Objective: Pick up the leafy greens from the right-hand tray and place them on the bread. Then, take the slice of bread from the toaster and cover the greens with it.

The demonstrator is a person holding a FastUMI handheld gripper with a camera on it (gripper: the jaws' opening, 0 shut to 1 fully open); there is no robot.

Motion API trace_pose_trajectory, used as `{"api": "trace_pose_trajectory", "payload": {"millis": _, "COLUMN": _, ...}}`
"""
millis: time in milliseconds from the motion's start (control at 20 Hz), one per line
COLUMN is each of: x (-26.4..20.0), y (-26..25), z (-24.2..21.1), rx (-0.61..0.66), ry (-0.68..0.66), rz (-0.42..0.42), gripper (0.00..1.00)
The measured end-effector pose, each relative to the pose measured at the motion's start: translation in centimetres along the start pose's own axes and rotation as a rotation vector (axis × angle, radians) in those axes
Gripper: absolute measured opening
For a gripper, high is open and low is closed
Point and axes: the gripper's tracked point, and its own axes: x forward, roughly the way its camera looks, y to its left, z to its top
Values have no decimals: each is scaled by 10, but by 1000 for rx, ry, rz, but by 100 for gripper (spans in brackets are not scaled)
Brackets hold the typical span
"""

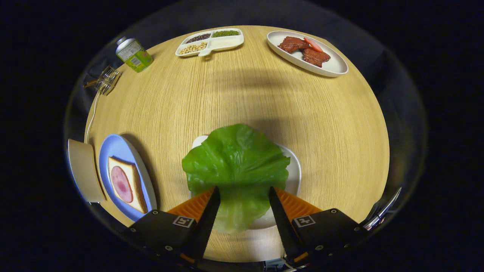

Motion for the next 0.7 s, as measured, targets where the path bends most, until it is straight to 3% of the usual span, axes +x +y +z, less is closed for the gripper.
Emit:
{"api": "trace_pose_trajectory", "payload": {"millis": 250, "x": 0, "y": 1, "z": 2, "rx": 9, "ry": -8, "rz": -2, "gripper": 72}}
{"api": "trace_pose_trajectory", "payload": {"millis": 350, "x": 0, "y": 3, "z": 4, "rx": 15, "ry": -18, "rz": -7, "gripper": 60}}
{"api": "trace_pose_trajectory", "payload": {"millis": 500, "x": 0, "y": 3, "z": 6, "rx": 36, "ry": -36, "rz": -12, "gripper": 21}}
{"api": "trace_pose_trajectory", "payload": {"millis": 600, "x": 0, "y": 2, "z": 7, "rx": 35, "ry": -46, "rz": -13, "gripper": 8}}
{"api": "trace_pose_trajectory", "payload": {"millis": 700, "x": 0, "y": 2, "z": 6, "rx": 26, "ry": -50, "rz": -4, "gripper": 4}}
